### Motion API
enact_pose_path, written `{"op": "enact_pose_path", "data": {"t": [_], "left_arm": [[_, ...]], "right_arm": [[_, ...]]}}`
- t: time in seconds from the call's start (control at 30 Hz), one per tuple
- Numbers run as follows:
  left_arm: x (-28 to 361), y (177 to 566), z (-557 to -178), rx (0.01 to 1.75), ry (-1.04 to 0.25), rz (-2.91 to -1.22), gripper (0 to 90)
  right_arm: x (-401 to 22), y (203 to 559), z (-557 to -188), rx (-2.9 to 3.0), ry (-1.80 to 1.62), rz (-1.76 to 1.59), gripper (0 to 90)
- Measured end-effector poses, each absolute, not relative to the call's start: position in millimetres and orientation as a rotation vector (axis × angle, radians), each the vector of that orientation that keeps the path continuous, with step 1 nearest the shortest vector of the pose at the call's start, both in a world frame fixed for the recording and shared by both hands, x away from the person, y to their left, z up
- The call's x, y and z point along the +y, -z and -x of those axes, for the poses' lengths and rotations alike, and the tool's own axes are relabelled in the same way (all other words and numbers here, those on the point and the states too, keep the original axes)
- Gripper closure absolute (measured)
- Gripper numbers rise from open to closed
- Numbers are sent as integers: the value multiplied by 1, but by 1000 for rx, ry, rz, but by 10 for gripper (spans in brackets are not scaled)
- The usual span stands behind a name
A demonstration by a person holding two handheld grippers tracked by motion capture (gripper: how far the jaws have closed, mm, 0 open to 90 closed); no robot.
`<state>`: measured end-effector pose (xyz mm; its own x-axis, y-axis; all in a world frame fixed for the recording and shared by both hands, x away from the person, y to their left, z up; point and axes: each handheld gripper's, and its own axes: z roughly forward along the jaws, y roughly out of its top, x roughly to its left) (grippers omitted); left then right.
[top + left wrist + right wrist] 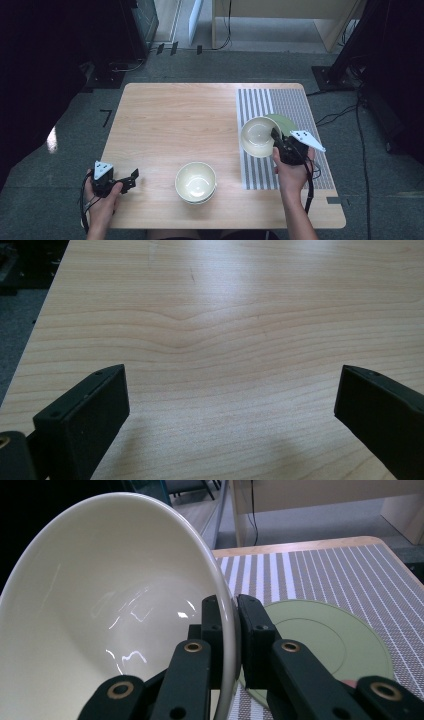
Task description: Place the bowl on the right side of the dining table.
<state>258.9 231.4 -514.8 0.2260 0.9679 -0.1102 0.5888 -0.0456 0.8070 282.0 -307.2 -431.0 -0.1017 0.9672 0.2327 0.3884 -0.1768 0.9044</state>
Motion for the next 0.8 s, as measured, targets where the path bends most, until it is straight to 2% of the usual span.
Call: {"op": "enact_pose_path", "data": {"t": [0.8], "left_arm": [[233,515,-260,1469,-599,-1713,8]], "right_arm": [[-339,439,-302,1446,-1201,-1675,836]]}}
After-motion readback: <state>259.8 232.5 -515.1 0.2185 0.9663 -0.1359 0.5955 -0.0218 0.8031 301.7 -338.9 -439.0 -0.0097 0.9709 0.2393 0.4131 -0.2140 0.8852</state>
